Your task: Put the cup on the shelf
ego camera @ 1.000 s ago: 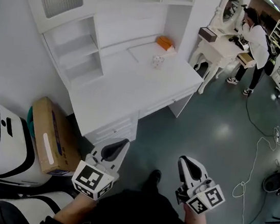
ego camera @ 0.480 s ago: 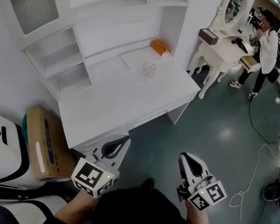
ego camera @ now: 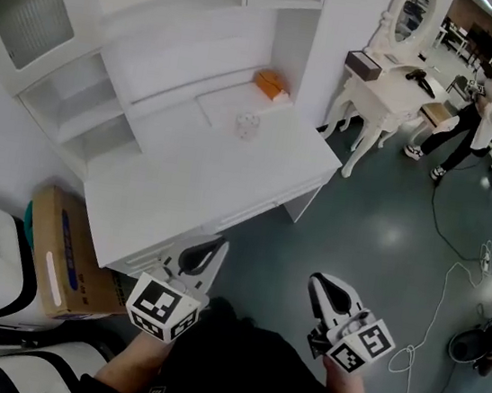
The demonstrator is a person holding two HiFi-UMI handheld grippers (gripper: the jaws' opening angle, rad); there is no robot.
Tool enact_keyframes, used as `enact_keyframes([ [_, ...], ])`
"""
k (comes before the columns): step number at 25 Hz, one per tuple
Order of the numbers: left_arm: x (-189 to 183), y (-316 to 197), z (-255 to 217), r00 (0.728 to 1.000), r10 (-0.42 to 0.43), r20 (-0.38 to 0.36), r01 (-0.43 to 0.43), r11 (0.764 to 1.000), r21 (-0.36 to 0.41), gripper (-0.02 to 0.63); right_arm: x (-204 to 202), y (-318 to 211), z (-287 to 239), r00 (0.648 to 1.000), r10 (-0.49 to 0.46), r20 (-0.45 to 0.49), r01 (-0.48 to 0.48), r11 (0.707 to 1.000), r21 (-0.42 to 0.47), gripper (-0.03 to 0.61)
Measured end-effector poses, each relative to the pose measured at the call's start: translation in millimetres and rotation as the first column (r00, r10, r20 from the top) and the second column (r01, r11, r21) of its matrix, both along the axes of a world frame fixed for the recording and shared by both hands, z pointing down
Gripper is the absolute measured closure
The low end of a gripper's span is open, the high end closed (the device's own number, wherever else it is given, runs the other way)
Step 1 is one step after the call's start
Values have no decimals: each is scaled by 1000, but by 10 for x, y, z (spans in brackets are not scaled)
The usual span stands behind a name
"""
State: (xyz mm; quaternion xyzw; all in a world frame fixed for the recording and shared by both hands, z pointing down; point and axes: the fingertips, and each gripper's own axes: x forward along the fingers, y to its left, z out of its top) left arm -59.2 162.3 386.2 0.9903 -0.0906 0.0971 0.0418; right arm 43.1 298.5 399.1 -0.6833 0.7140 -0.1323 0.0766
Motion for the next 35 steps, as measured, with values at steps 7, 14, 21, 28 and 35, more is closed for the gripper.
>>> enact_keyframes([
  [7,271,-365,174,1000,-11,0,11,999,-35,601,198,-404,149,999,-28,23,29,999,-34,561],
  [14,764,-1215,201,1000,-22,-22,21,999,-47,601,669,-1214,123,999,-35,19,36,998,-47,561],
  [21,1270,-2084,87,999,-5,-35,3,999,-47,601,1108,-2276,-78,997,-76,-4,76,996,-36,561],
  [28,1497,-2656,97,1000,-6,-16,6,999,-37,601,1254,-3080,-4,987,-156,32,157,986,-56,561],
  [35,1723,-2892,208,997,-81,8,82,995,-49,601,1511,-3500,89,961,-271,62,274,960,-50,561],
])
